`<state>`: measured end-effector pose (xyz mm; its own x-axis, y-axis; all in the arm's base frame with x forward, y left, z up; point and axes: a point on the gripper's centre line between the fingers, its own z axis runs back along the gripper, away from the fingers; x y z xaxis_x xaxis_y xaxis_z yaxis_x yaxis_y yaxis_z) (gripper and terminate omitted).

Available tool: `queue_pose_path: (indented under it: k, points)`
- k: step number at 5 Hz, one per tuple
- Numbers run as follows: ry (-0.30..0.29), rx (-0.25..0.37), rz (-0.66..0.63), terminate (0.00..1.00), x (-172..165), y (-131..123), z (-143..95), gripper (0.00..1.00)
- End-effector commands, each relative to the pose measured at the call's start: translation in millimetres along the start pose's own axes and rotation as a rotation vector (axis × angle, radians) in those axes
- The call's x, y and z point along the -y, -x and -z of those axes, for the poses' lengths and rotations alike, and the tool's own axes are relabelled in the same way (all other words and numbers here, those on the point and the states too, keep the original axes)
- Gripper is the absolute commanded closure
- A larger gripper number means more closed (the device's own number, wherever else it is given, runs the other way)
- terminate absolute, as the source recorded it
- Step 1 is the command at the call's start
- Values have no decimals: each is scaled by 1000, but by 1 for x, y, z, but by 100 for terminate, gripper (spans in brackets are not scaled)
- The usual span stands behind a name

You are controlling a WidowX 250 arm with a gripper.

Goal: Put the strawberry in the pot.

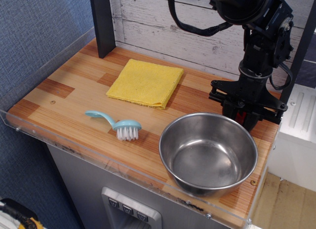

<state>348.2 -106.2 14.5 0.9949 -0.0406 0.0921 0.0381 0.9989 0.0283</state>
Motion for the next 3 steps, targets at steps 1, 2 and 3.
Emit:
queue_pose_path:
  k: [1, 2, 3]
  points:
    - [16, 79, -27, 0, -13, -15, -27, 0]
    - [16, 86, -31, 0, -19, -20, -24, 0]
    - [25, 92, -35, 0, -23, -25, -19, 0]
